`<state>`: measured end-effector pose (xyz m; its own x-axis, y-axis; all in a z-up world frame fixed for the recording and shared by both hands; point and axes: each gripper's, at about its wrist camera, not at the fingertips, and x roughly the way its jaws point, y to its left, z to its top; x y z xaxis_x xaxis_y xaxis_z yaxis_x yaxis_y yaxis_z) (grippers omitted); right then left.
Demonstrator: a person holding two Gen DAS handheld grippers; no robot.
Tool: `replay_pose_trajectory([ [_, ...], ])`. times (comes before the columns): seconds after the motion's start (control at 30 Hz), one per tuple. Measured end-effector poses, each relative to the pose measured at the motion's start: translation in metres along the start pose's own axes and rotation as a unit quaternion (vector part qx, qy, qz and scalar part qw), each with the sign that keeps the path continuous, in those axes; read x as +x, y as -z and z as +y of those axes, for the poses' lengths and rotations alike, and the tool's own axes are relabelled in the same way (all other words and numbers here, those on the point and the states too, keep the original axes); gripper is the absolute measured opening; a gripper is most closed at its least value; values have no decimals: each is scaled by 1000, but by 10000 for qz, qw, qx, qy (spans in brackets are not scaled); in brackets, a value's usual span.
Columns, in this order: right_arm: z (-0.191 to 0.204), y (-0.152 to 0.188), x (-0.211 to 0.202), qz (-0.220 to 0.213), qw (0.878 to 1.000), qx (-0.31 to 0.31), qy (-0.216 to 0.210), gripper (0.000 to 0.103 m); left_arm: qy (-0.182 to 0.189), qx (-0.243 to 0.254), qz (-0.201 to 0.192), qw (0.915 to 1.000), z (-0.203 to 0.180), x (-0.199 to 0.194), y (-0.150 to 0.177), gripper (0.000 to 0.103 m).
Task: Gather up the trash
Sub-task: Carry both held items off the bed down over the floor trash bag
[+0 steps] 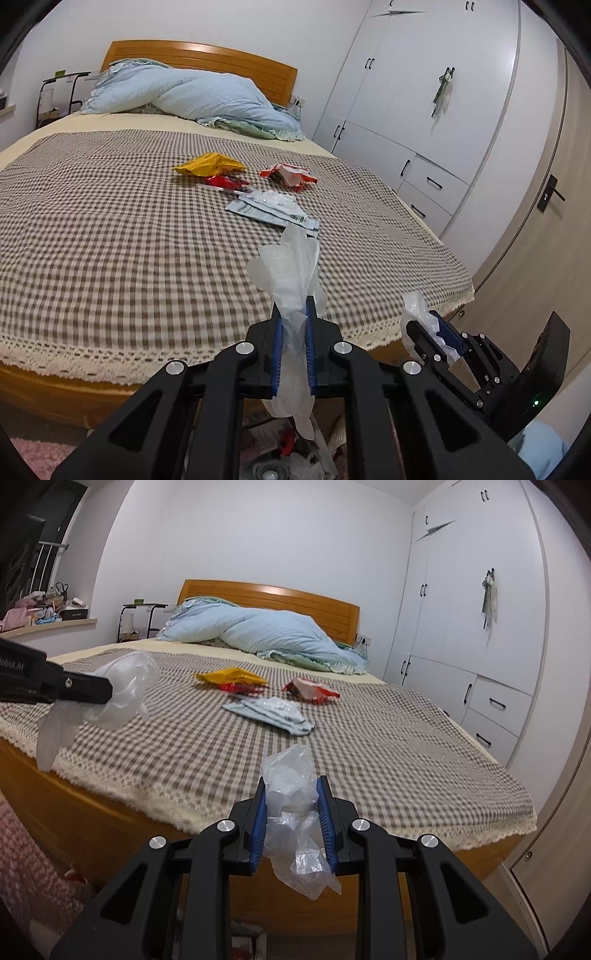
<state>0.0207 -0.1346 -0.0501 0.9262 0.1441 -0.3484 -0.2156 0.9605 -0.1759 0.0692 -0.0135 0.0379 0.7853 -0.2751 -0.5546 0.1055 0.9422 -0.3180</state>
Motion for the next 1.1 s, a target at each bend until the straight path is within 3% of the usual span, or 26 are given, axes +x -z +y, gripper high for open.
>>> replay_pose_trajectory([
  [0.43,14,24,-23,456,9987,-13,-247,26,-25,110,225,9997,3,-14,32,8],
  [1.1,30,50,-21,1277,9890,103,-733,26,-100,96,1112,9937,22,1,100,8],
])
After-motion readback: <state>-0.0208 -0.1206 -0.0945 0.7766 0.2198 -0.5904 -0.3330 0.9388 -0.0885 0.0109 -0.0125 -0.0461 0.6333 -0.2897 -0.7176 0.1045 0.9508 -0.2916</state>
